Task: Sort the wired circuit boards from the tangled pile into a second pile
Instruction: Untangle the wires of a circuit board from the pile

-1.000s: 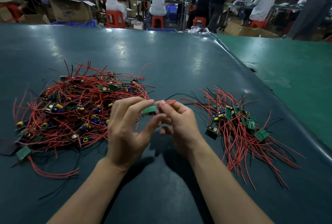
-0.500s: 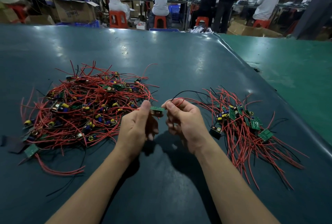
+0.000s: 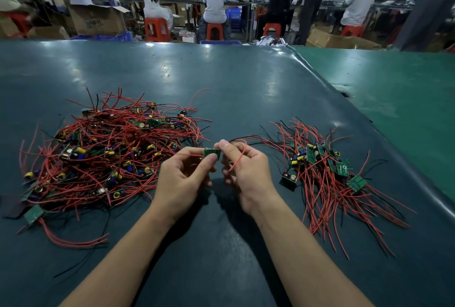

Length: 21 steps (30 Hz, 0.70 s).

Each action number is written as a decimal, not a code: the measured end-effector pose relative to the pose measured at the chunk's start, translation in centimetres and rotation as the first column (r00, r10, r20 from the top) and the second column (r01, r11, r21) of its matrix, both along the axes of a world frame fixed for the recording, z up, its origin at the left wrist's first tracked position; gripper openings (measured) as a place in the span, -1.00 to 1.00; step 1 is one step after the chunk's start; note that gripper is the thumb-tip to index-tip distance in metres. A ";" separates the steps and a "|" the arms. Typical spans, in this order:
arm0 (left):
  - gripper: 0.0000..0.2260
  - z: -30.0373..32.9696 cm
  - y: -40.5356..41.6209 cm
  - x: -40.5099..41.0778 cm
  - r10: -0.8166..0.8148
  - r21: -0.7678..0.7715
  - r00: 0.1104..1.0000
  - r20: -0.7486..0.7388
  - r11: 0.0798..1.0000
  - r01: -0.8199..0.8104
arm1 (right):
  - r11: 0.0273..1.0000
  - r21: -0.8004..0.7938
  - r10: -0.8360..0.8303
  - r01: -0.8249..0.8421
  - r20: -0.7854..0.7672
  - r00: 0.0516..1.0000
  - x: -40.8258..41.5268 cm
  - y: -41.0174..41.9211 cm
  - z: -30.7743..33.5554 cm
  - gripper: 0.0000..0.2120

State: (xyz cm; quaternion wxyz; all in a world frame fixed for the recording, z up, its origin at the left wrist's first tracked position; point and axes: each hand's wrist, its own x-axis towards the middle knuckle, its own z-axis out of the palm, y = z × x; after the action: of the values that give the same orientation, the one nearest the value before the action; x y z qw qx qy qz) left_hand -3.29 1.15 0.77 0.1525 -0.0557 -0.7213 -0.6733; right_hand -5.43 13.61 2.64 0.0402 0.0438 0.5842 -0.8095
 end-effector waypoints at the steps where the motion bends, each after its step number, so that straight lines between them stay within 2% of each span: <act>1: -0.76 -0.1 0.0 0.0 -0.002 -0.017 1.000 0.002 1.000 0.002 | 1.000 -0.017 0.004 -0.004 0.006 1.000 0.0 0.0 0.0 -0.83; 5: -0.92 -0.6 0.0 -0.2 0.005 -0.071 1.000 -0.009 0.997 -0.005 | 0.994 -0.098 0.048 -0.039 0.099 0.994 -0.1 0.0 -0.1 -0.71; 11: -0.90 -1.1 0.2 0.0 -0.054 -0.156 0.998 -0.023 0.987 0.049 | 0.929 -0.365 0.038 0.063 0.262 0.964 -0.6 0.2 -0.1 -0.47; 16: -0.84 -1.3 0.3 0.2 -0.103 -0.266 0.993 -0.049 0.960 0.086 | 0.930 -0.348 0.004 0.116 0.325 0.946 -0.7 0.5 -0.1 -0.46; 21: -0.88 -1.1 0.2 0.5 -0.141 -0.325 0.989 -0.054 0.938 0.116 | 0.954 -0.292 0.021 0.062 0.271 0.962 -0.4 0.3 0.1 -0.64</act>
State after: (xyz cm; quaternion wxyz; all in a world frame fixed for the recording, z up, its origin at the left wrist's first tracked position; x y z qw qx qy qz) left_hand -2.78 1.33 -0.28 0.1248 -0.1524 -0.8098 -0.5527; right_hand -5.82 13.93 2.76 0.1175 0.1539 0.4439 -0.8749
